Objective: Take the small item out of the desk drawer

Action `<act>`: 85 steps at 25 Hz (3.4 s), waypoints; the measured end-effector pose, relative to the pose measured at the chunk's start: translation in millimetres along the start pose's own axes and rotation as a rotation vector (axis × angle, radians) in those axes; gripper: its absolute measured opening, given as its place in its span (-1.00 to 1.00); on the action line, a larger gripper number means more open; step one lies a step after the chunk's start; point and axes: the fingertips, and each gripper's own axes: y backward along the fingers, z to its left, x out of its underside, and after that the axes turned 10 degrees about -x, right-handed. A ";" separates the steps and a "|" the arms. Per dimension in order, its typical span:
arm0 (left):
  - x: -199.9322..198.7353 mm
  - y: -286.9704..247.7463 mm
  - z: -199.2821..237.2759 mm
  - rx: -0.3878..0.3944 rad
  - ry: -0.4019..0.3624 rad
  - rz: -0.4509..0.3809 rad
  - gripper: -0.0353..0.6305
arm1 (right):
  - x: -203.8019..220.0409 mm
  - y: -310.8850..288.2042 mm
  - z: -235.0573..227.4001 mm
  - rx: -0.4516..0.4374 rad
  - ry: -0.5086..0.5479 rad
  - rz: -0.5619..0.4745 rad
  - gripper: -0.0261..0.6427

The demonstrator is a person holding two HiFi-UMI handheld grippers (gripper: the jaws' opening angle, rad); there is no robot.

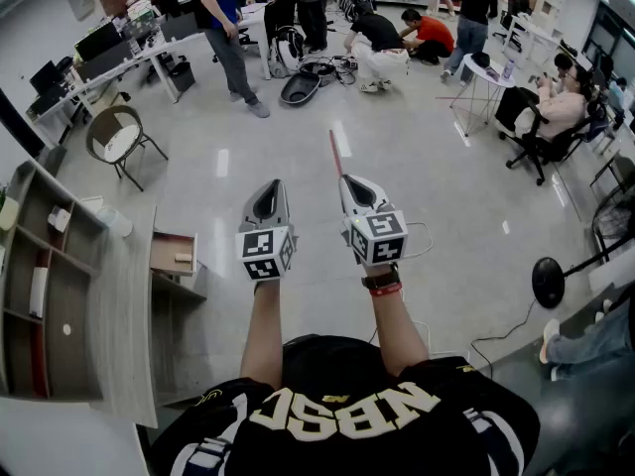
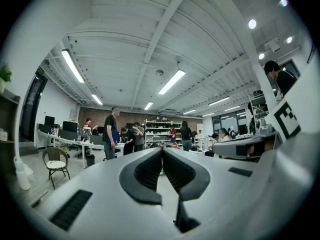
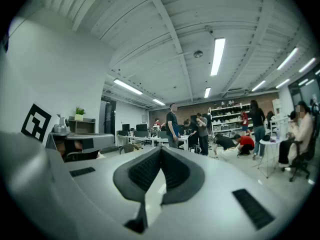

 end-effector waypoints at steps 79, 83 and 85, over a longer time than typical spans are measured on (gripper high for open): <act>357.7 56.0 585.8 -1.461 0.557 0.396 -0.84 | 294.5 -586.4 446.4 -1.424 0.111 0.780 -0.90; 404.3 63.9 592.7 -1.504 0.636 0.453 -0.84 | 332.8 -591.7 452.5 -1.466 0.170 0.818 -0.90; 427.3 67.0 594.9 -1.508 0.661 0.485 -0.84 | 350.3 -592.0 455.1 -1.484 0.190 0.821 -0.90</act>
